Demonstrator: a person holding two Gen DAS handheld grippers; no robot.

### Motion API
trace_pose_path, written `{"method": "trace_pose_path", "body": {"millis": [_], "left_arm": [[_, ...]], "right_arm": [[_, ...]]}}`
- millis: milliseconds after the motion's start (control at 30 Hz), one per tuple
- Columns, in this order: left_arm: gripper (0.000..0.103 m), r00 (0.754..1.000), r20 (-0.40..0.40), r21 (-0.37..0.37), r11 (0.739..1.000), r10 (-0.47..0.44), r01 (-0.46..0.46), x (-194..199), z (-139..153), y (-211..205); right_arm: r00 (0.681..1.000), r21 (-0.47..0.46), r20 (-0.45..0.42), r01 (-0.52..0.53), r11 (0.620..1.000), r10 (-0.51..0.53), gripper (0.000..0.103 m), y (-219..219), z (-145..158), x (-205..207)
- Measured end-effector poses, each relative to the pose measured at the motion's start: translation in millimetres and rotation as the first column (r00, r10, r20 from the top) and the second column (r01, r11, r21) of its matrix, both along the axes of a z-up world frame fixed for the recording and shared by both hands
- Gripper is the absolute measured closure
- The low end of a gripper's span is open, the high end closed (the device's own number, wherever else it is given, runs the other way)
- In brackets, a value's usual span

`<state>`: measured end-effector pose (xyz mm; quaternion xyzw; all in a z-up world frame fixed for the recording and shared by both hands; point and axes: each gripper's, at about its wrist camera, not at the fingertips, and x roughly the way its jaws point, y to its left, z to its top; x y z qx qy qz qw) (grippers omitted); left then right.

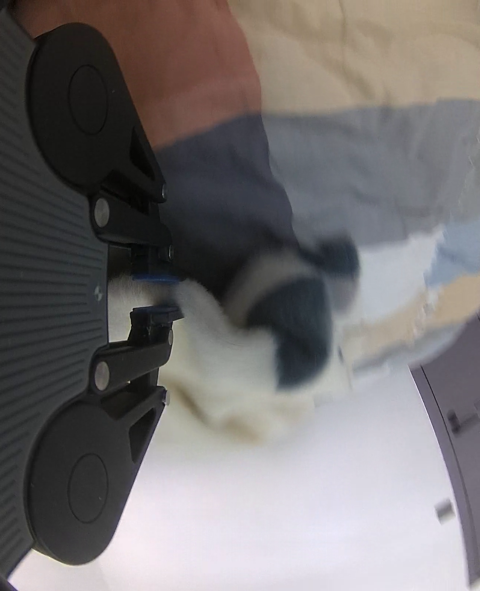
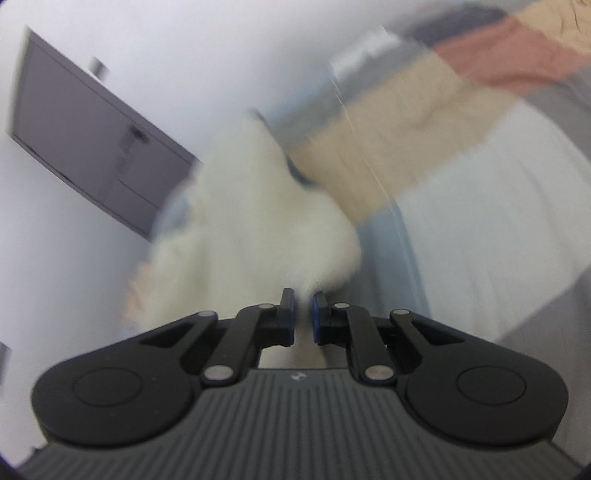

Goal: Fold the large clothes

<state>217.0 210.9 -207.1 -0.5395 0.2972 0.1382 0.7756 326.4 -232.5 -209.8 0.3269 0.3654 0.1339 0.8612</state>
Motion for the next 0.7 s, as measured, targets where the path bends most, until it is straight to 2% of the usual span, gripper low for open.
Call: {"method": "trace_pose_path", "body": {"millis": [67, 133, 200, 233, 267, 300, 367, 467, 567, 633, 700], "left_arm": [[0.087, 0.999, -0.048, -0.011, 1.000, -0.011, 0.010, 9, -7, 1], [0.078, 0.996, -0.084, -0.004, 1.000, -0.019, 0.019, 22, -14, 8], [0.050, 0.994, -0.101, -0.019, 0.999, -0.041, 0.040, 29, -14, 7], [0.045, 0.995, -0.086, -0.041, 0.998, -0.060, 0.056, 34, -17, 7], [0.038, 0.994, -0.068, -0.061, 0.995, -0.082, 0.078, 35, -16, 5], [0.036, 0.993, -0.058, -0.073, 0.992, -0.106, 0.102, 38, -18, 4], [0.035, 0.987, -0.047, -0.070, 0.986, -0.155, 0.152, 40, -15, -5], [0.034, 0.971, -0.073, -0.040, 0.974, -0.226, 0.223, 51, -12, -16], [0.035, 0.963, -0.072, -0.053, 0.966, -0.258, 0.255, 62, -14, -22], [0.035, 0.950, -0.059, -0.044, 0.951, -0.308, 0.306, 67, -14, -33], [0.039, 0.940, -0.084, -0.009, 0.943, -0.331, 0.331, 71, -14, -43]], "right_arm": [[0.999, -0.028, -0.049, -0.004, 1.000, 0.003, 0.090, 8, -14, 9], [0.997, -0.018, -0.083, 0.000, 1.000, -0.002, 0.088, 10, -23, 15], [0.996, -0.002, -0.091, -0.005, 1.000, 0.005, 0.085, 10, -24, 18], [0.996, -0.006, -0.089, -0.010, 1.000, 0.009, 0.083, 12, -23, 17], [0.996, -0.007, -0.092, -0.011, 1.000, 0.011, 0.073, 12, -22, 14], [0.995, 0.008, -0.099, -0.015, 1.000, 0.016, 0.057, 11, -23, 11], [0.993, 0.077, -0.107, -0.037, 0.996, 0.045, 0.044, 14, -25, 11], [0.989, 0.097, -0.125, -0.070, 0.993, 0.082, 0.044, 23, -28, 10], [0.989, 0.058, -0.122, -0.078, 0.995, 0.084, 0.045, 30, -29, 11], [0.992, 0.032, -0.089, -0.087, 0.996, 0.089, 0.046, 31, -31, 14], [0.995, 0.034, -0.065, -0.072, 0.997, 0.074, 0.055, 27, -33, 15]]}}
